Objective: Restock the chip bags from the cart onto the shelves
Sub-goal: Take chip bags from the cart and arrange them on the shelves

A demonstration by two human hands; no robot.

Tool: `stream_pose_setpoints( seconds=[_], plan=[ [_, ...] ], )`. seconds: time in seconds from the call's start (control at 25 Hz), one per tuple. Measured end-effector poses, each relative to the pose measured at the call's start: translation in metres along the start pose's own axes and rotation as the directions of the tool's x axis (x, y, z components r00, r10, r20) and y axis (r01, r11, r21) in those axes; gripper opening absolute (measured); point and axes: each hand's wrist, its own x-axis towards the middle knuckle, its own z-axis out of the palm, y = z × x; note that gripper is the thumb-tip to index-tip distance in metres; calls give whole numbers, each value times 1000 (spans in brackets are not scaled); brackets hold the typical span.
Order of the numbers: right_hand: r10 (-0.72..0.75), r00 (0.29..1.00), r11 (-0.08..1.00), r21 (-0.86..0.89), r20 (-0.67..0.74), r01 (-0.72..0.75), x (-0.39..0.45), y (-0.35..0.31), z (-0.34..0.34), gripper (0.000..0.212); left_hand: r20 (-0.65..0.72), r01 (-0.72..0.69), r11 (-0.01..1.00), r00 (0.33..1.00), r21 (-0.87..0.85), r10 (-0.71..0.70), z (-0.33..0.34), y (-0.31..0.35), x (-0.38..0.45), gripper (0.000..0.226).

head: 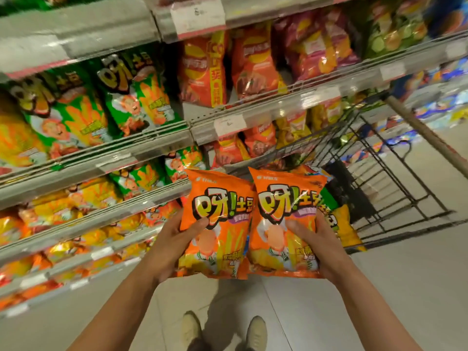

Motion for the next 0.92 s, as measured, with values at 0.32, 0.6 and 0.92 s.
stream_pose_setpoints(
  seconds=[0.32,0.6,0.92],
  plan=[
    [-119,982,981,-133,147,139,10,-15,75,63,-235,-34,996,972,-85,13,-46,12,-68,41],
    [-187,920,949,-180,345,260,-31,-2,210,61,-425,-171,978,899,-116,106,-143,10,-177,41],
    [-274,790,875,-200,548,442,-135,35,422,59,-602,-347,931,770,-116,212,-314,-8,-353,37]
  ],
)
